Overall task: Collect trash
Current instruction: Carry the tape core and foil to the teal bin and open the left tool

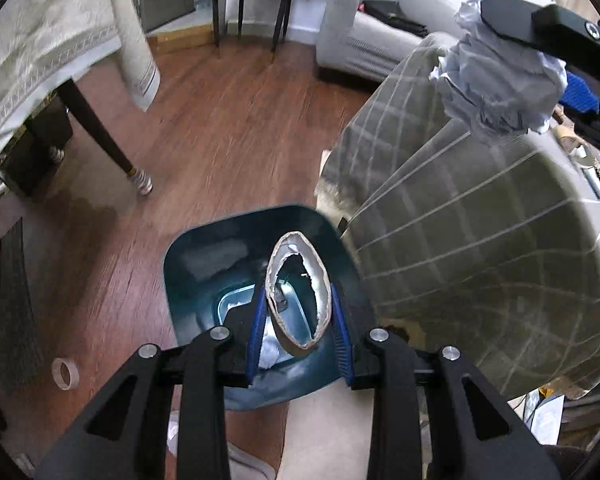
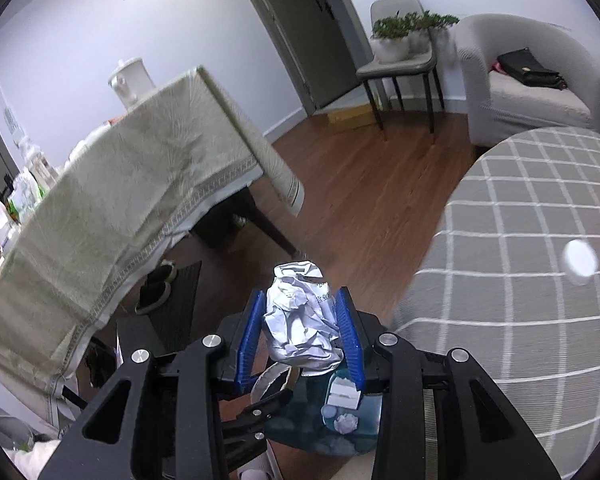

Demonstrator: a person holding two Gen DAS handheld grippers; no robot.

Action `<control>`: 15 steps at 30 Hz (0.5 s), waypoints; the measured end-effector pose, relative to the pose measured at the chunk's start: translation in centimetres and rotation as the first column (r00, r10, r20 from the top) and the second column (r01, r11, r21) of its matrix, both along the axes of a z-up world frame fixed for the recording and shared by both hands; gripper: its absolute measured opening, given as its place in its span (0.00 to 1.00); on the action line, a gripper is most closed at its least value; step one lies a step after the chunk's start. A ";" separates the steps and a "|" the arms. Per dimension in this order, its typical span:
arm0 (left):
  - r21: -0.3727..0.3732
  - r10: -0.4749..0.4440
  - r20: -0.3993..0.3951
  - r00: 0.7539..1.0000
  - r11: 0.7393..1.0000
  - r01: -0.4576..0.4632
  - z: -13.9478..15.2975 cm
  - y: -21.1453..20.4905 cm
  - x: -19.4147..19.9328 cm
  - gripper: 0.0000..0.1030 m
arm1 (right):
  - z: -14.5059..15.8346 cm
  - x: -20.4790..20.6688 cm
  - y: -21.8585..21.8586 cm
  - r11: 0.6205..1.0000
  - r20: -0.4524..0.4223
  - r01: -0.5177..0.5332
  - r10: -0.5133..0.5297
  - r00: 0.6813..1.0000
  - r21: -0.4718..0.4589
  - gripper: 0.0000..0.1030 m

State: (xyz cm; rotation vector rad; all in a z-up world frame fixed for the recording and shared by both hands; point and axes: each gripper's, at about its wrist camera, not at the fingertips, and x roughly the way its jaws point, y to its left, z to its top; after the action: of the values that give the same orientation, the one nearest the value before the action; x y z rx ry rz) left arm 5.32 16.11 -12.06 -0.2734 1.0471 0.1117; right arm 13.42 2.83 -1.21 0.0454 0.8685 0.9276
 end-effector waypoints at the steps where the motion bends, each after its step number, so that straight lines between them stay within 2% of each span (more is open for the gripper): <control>1: -0.009 0.004 -0.013 1.000 1.000 -0.004 -0.5 0.4 -0.2 0.32 | -0.3 -0.1 0.4 1.000 -0.005 -0.006 0.006 1.000 -0.009 0.37; 12: -0.015 0.015 -0.116 0.993 1.000 -0.017 -4.8 3.1 -1.2 0.34 | -3.3 -0.6 4.9 0.994 -0.053 -0.056 0.051 0.997 -0.098 0.37; 15: -0.021 0.007 -0.131 0.991 1.000 -0.010 -5.6 3.7 -1.5 0.40 | -4.1 -0.6 5.6 0.991 -0.067 -0.063 0.055 0.996 -0.118 0.37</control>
State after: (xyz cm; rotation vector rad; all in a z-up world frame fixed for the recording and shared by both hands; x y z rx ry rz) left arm 3.78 19.79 -17.71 -0.2933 1.1781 0.1276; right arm 12.85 8.47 -5.34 -0.0551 0.9879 0.9316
